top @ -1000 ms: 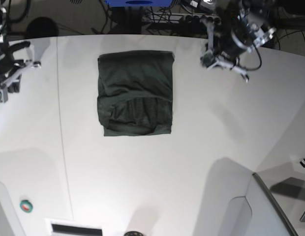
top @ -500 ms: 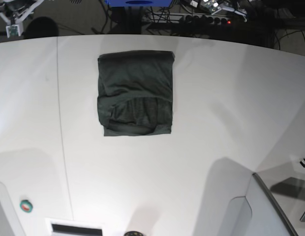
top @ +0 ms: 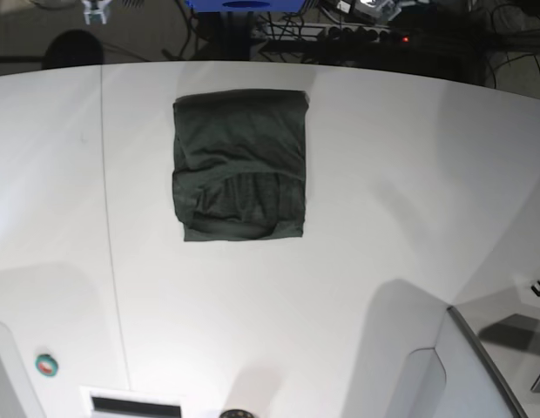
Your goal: Layout the t-shirt on the table in an organized manner, then fold the t-shirt properly
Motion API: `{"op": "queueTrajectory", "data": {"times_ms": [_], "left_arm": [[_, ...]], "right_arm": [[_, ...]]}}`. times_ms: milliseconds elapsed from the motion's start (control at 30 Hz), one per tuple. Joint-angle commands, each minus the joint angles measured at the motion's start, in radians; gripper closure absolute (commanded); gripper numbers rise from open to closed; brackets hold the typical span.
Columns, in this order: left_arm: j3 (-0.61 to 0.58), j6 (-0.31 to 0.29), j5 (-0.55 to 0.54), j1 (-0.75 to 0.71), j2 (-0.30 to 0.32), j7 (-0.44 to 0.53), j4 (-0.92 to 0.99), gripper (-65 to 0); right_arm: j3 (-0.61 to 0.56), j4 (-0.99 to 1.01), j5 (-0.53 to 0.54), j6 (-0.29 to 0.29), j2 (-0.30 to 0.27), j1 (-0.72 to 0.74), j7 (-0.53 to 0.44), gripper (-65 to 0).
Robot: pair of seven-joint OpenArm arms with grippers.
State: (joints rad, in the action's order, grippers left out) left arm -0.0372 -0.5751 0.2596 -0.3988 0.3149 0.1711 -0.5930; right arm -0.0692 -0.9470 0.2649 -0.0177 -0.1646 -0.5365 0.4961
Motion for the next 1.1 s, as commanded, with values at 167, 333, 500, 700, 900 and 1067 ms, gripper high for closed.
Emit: {"op": "queueTrajectory", "data": {"times_ms": [167,333,500,700,900,1067], "left_arm": [[0.007,-0.006,0.011,0.234,-0.055,0.25,0.54,0.0],[0.001,0.218,0.019,0.243,-0.145,0.287,0.54,0.0],[0.0,0.422,0.02,0.243,-0.211,0.282,0.54,0.0],[0.001,0.435,0.02,0.229,-0.253,0.282,0.54,0.0],[0.001,0.435,0.02,0.238,-0.248,0.282,0.54,0.0],[0.0,0.435,0.02,0.228,-0.225,0.282,0.542,0.0]], "right_arm": [[-0.255,0.871,-0.005,-0.008,0.053,0.342,-0.727,-7.8],[-0.401,0.947,-0.003,-0.012,0.089,0.358,-1.12,-8.0],[-0.447,0.9,-0.003,-0.012,0.066,0.301,-1.077,-8.0],[-0.438,0.862,-0.002,-0.012,0.021,0.276,-1.077,-8.0],[-0.438,0.845,-0.002,-0.012,0.02,0.283,-1.077,-8.0],[-0.438,0.845,-0.002,-0.012,0.02,0.283,-1.077,-8.0]]}}
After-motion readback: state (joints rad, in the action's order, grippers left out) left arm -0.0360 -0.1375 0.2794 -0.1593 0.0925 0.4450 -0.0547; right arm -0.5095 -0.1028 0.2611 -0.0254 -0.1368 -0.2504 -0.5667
